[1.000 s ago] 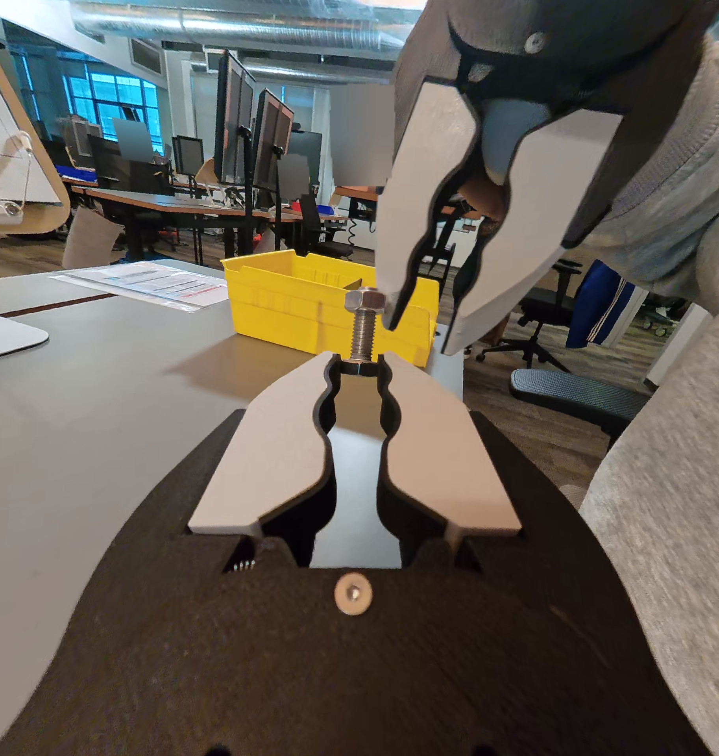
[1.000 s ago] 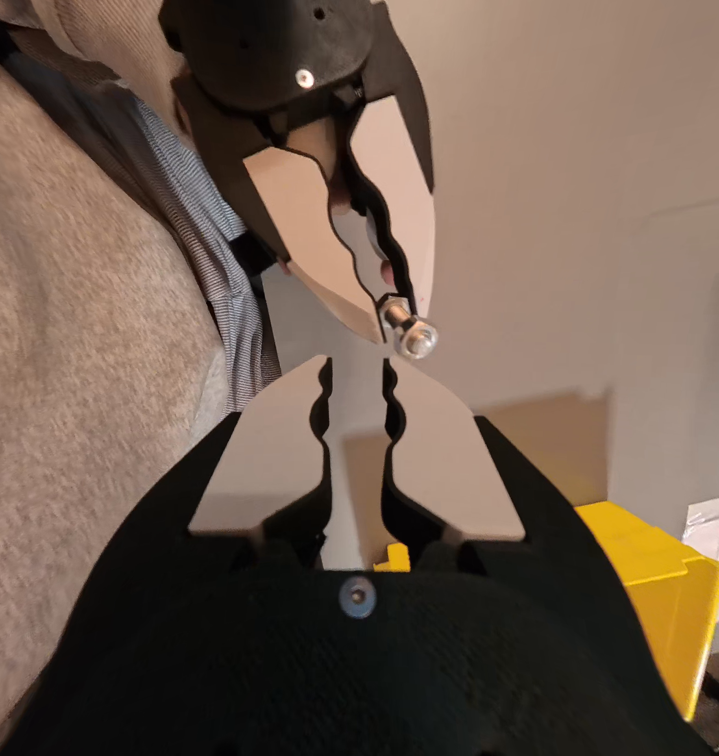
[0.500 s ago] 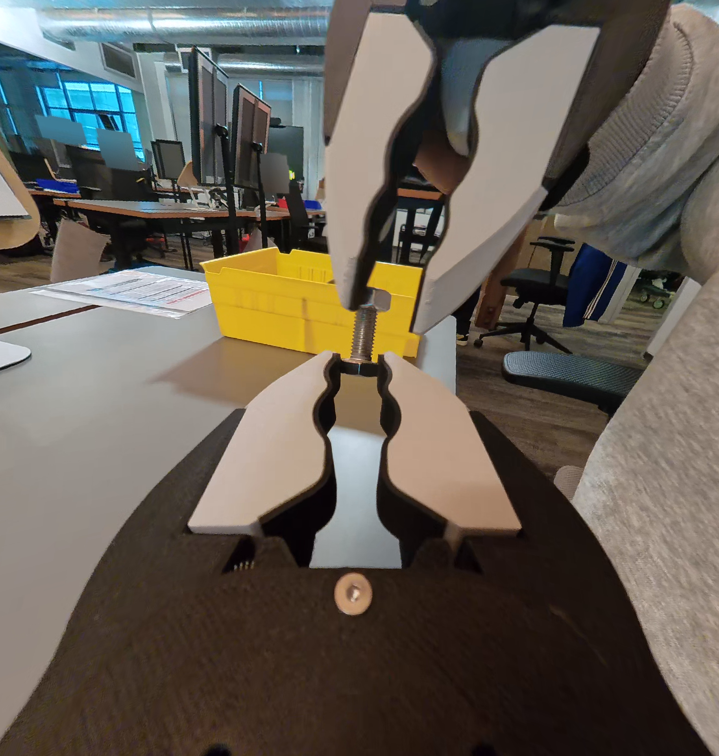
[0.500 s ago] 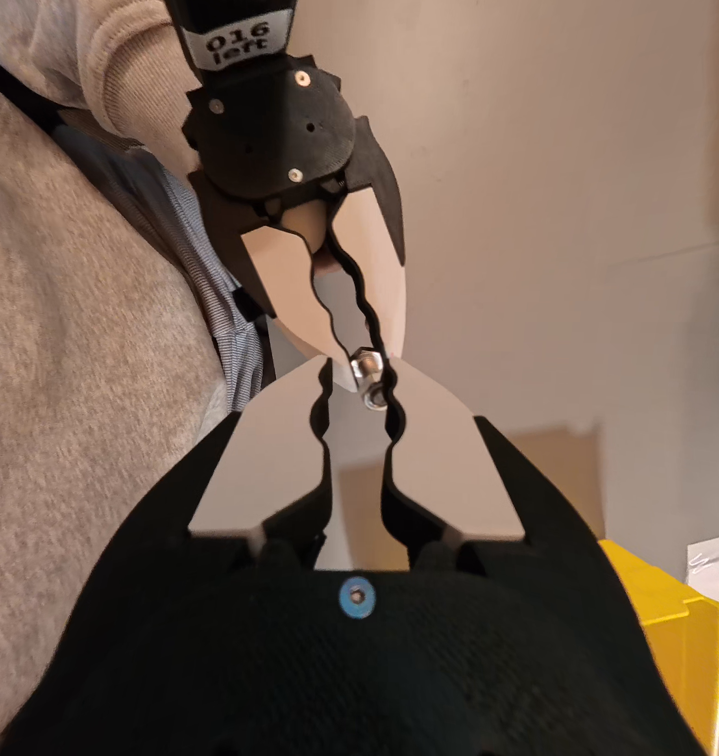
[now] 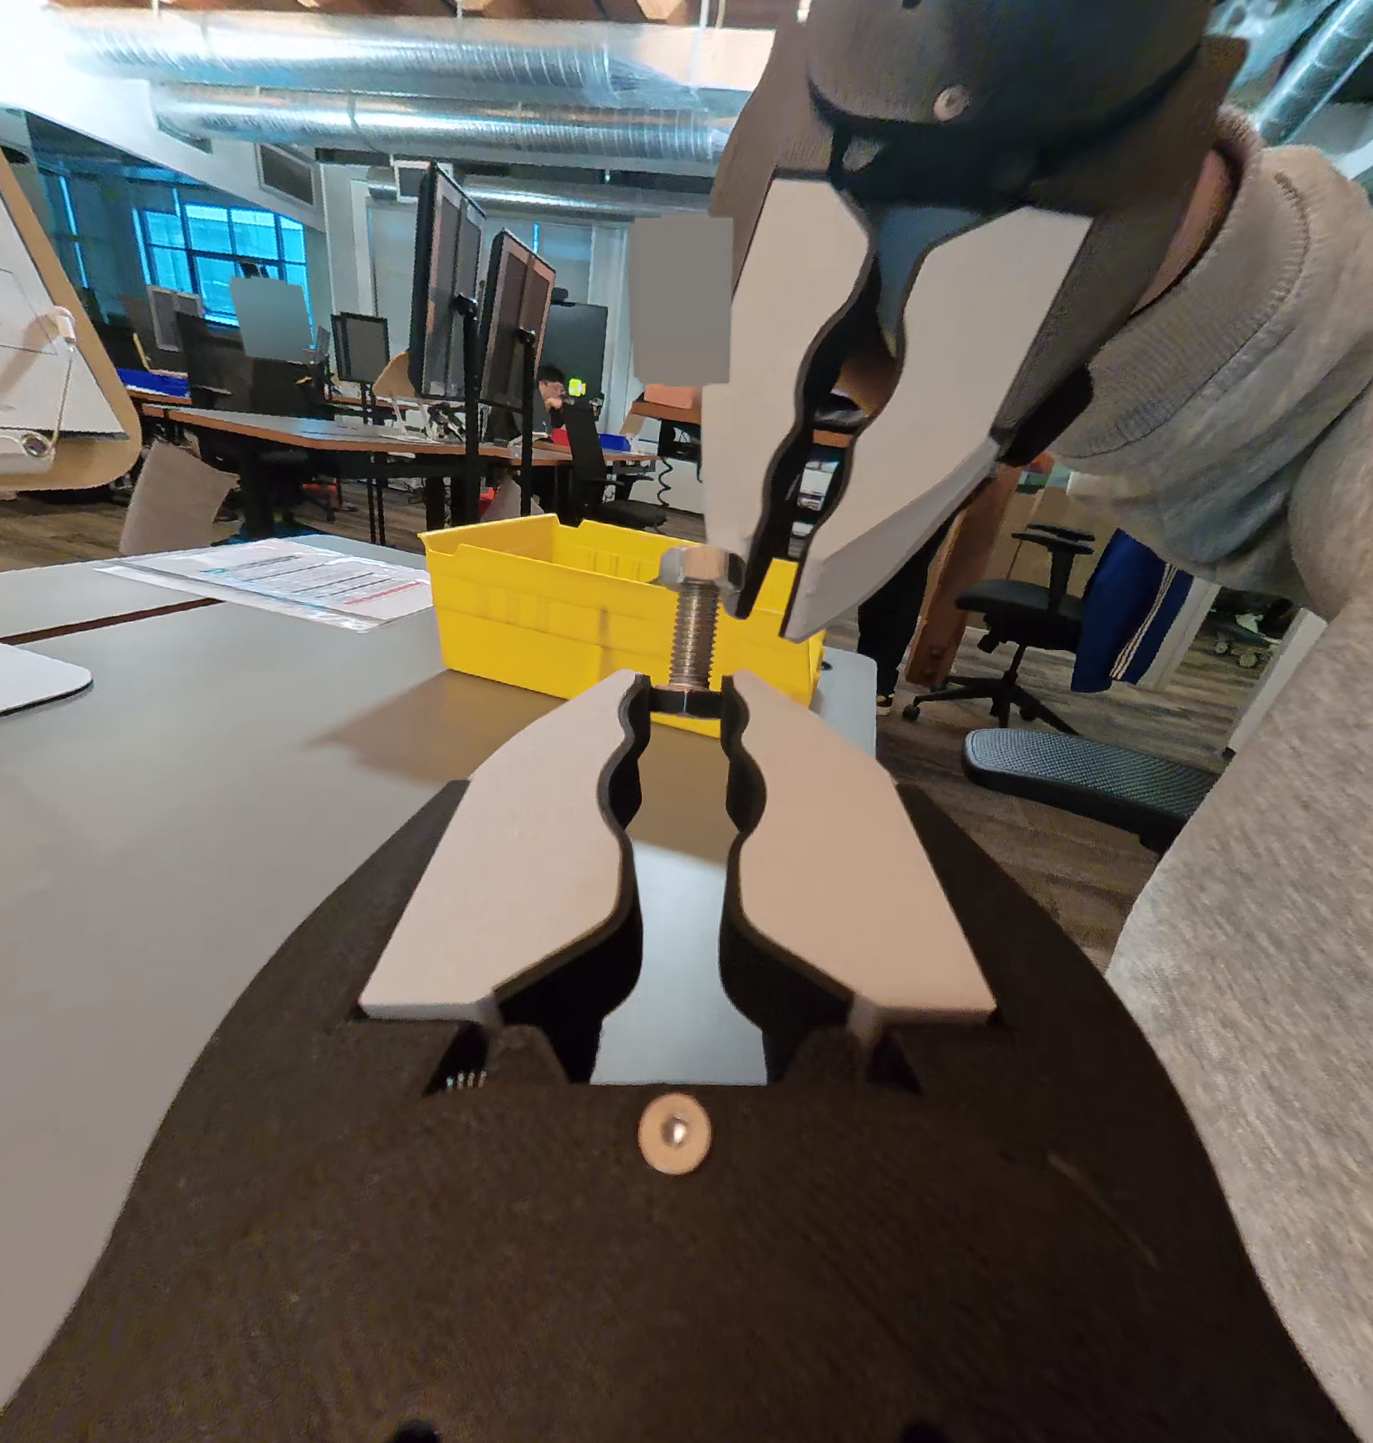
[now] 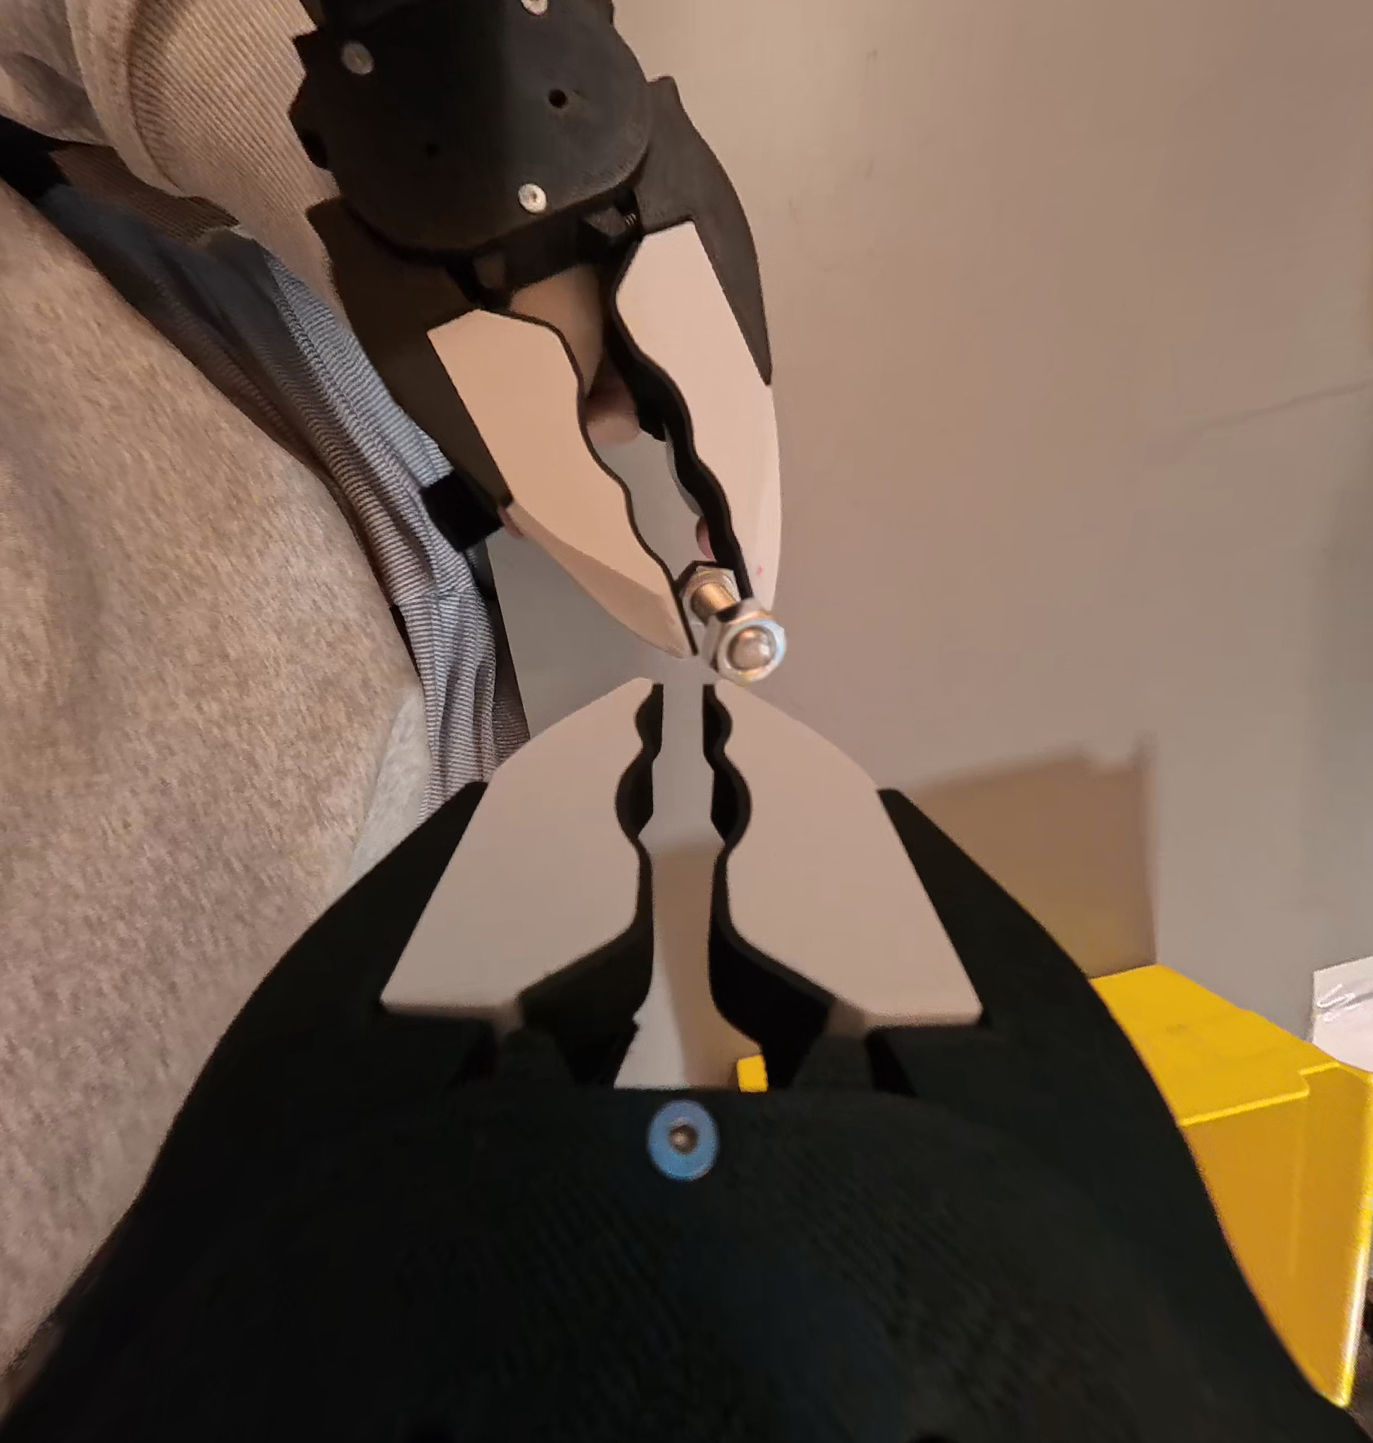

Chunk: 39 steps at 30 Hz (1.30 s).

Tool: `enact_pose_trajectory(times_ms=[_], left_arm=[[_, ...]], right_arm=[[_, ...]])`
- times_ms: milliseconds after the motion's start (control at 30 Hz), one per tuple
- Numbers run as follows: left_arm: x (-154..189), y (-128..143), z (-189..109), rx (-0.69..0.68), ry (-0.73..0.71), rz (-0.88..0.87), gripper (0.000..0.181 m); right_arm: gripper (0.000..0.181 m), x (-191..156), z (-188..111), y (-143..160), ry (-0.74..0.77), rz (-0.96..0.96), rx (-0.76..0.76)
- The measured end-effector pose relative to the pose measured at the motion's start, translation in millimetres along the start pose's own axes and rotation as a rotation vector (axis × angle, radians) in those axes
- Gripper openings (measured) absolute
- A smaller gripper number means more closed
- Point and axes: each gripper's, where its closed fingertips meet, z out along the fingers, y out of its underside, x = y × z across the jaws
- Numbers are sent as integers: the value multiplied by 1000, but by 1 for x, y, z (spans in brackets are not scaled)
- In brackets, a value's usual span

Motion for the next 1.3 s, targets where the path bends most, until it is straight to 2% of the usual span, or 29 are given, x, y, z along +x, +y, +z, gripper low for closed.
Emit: enact_pose_trajectory(times_ms=[400, 967, 1100, 1300], left_arm=[[7, 2, 1, -6, 32, 14, 18], [14, 7, 4, -40, 78, -7, 18], [19, 12, 5, -65, 97, 15, 33], [18, 19, 8, -117, 52, 116, 30]], right_arm=[[24, 4, -1, -9, 12, 18, 62], [18, 1, 1, -15, 33, -60, 45], [18, 1, 3, -13, 37, -59, 26], [18, -3, 8, -6, 23, -64, -23]])
